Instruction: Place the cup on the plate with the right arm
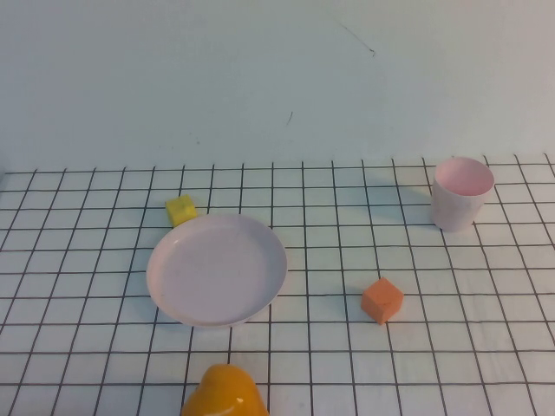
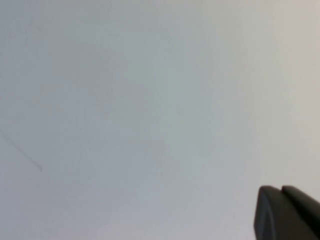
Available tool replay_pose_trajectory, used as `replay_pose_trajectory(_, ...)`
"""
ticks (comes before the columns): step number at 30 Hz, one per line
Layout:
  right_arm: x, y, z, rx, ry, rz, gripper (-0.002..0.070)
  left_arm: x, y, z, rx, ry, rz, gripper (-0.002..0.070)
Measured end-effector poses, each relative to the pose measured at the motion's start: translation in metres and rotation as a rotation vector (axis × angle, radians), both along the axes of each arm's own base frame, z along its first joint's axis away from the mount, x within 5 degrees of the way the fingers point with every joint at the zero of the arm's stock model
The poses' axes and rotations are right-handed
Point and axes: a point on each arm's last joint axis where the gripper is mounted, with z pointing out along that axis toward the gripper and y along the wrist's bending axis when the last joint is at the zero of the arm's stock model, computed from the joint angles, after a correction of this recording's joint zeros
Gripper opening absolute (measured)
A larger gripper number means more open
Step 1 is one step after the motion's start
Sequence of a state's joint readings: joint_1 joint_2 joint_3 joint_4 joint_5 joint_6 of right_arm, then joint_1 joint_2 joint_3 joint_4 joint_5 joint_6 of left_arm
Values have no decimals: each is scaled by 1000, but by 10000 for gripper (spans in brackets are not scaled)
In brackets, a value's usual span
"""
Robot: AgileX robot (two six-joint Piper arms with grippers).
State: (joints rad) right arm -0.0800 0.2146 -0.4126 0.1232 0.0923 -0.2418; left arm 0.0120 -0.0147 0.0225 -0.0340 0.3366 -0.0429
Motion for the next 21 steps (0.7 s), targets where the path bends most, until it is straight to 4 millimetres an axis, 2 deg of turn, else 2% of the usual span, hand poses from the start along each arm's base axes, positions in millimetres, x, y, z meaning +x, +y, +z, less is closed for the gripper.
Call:
replay_pose_trajectory(4, 32, 1, 21, 20, 250, 34, -2, 0, 0, 0, 0, 0, 0, -3)
replay_pose_trajectory(7, 66, 0, 30, -4, 470, 67, -2, 0, 0, 0, 0, 0, 0, -3)
replay_pose_trajectory(10, 106, 0, 37, -13, 647, 113, -2, 0, 0, 0, 0, 0, 0, -3)
replay_pose_trajectory(13, 145, 0, 45, 1, 724, 150, 10, 0, 0, 0, 0, 0, 0, -3)
replay_pose_trajectory(16, 183, 0, 45, -11, 779, 188, 76, 0, 0, 0, 0, 0, 0, -3)
replay_pose_trajectory(21, 235, 6, 36, -25, 867, 319, 267, 0, 0, 0, 0, 0, 0, -3)
